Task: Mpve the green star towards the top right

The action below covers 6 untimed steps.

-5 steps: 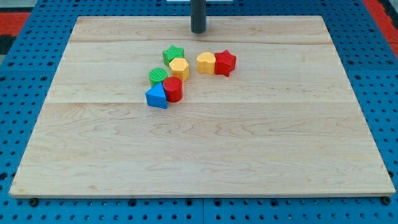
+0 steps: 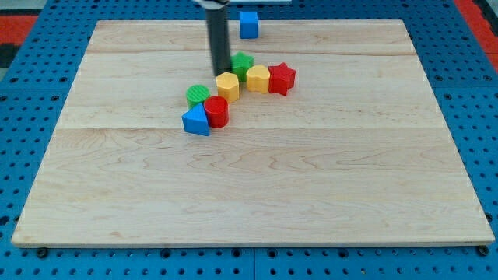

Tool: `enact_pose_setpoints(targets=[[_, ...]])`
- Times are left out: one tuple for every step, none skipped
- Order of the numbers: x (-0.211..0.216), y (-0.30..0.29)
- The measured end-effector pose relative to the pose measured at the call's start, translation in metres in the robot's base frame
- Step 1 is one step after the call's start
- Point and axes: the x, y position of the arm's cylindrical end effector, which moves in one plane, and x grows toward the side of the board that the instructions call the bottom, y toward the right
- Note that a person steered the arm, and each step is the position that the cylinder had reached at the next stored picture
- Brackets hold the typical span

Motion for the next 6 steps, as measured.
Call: enact_pose_setpoints(targets=[[-0.014,0.05],[-0.044,0.078],[-0.06,0.106],[-0.071,0.123],[-0.089,0.127],[-0.09,0.168]])
